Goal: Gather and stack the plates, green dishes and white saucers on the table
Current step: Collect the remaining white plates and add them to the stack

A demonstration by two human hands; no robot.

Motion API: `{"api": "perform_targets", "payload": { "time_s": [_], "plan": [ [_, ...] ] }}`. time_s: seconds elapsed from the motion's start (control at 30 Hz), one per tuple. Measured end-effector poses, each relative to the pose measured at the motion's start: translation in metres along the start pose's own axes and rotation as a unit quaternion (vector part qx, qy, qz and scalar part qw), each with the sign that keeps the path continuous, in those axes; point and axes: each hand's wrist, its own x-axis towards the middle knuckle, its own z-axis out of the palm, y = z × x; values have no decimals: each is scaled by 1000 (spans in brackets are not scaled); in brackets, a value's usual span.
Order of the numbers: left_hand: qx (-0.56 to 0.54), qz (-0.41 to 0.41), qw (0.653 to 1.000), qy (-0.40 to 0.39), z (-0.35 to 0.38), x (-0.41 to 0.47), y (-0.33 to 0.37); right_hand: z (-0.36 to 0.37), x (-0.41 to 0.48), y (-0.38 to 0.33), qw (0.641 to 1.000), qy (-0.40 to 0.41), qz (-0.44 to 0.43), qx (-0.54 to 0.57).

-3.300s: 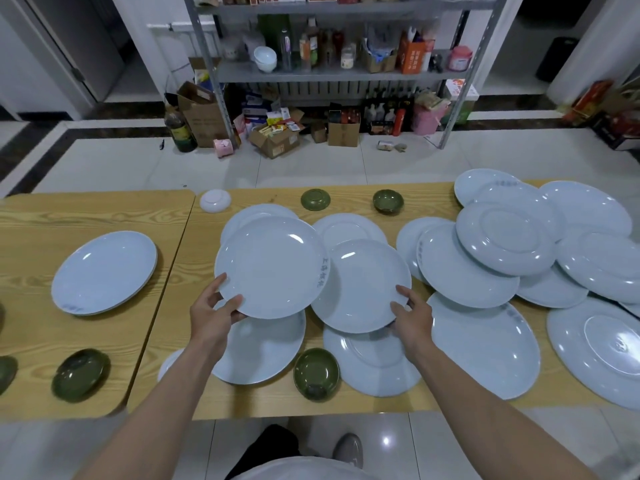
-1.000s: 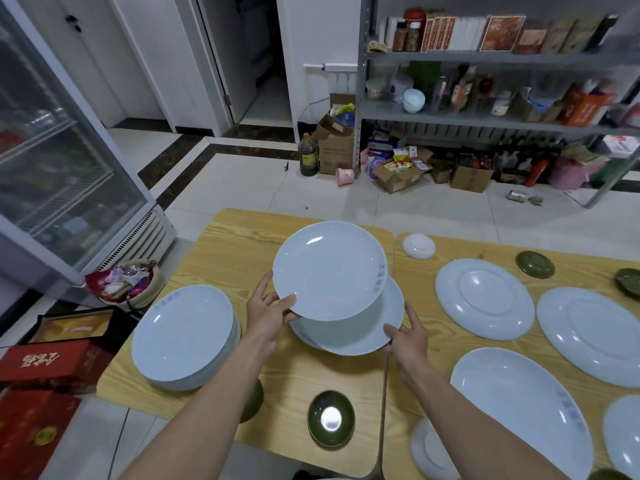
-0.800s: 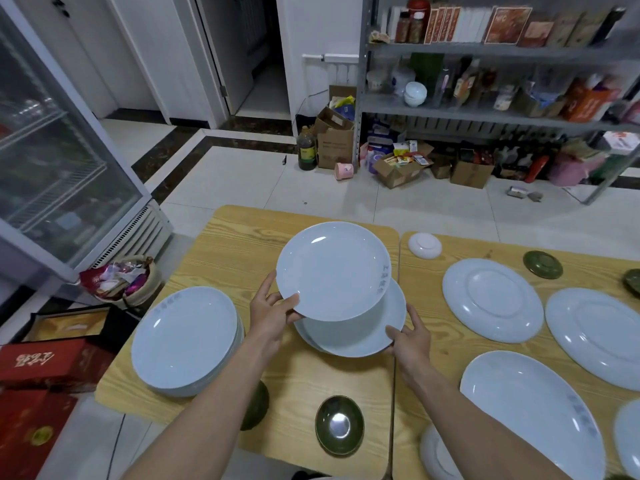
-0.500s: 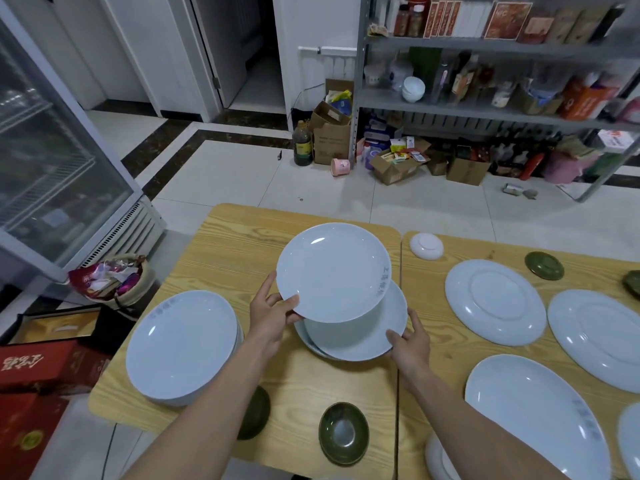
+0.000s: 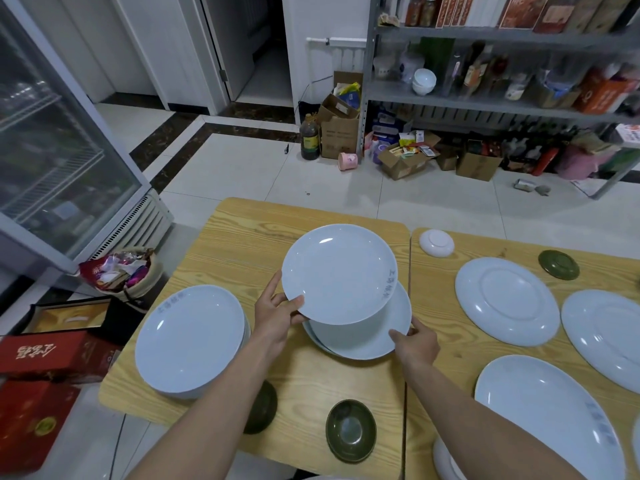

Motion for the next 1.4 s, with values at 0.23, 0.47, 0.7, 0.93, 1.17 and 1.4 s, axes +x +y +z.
{"api": "perform_targets", "payload": {
  "time_s": [0.23, 0.47, 0.7, 0.93, 1.17, 1.4],
  "plan": [
    [0, -6, 1000, -8, -3, -2, -6, -3, 1, 4, 999, -31, 8, 13],
    [3, -23, 1000, -17, -3, -3, -24, -25, 2, 11, 999, -10, 37, 36],
    [31, -36, 999, -15, -2, -1, -44, -44, -2, 20, 998, 14, 50, 42],
    [61, -42, 997, -15, -3, 6, -56, -54, -9, 21, 997, 37, 52, 45],
    [84, -40, 996, -7, -5, 12, -63, -51, -13, 19, 995, 46, 67, 51],
    [235, 9, 972, 17, 0, 14, -63, -42, -16, 14, 996, 30, 70, 55]
  ]
}}
